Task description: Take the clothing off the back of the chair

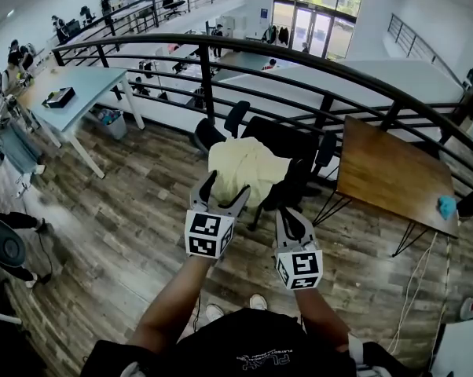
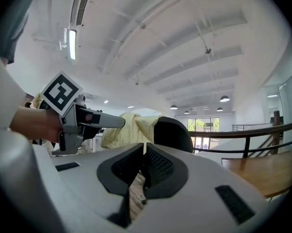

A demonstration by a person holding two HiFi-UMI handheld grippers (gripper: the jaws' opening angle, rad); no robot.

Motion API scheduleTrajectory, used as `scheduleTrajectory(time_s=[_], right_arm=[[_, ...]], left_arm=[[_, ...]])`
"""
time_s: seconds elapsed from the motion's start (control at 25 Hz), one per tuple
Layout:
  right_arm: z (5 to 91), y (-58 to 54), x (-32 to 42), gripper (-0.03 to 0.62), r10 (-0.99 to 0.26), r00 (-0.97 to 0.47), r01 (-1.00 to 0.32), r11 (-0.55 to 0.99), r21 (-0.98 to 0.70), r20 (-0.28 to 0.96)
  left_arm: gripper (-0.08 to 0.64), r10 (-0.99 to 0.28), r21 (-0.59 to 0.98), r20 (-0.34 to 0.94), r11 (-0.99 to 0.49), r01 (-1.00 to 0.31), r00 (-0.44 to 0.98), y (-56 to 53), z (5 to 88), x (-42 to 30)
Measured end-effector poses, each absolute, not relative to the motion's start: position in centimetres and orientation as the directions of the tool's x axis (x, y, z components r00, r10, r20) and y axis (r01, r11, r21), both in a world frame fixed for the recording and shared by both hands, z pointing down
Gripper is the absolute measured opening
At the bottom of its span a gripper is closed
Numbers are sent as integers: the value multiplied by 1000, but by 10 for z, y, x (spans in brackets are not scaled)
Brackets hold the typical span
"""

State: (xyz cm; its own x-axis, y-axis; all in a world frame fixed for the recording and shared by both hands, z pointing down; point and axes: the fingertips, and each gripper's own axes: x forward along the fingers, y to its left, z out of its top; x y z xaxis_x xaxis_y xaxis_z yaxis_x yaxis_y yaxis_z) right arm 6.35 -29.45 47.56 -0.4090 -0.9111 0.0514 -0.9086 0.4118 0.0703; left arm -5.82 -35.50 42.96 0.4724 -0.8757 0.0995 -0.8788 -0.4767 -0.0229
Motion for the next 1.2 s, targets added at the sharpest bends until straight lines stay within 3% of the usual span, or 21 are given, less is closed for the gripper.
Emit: scheduleTrajectory(time_s=[0.76,1.2], right_arm=[[467,-295,71,23,-915,-401,-914,403,48,35],[471,-295,63,23,-908,-417,-908,418,18,43]], left_arm=[[354,-890,-30,130,-445,-895,437,-373,435,-58],[237,-908,-85,167,-402,-912,384,-371,436,-65]])
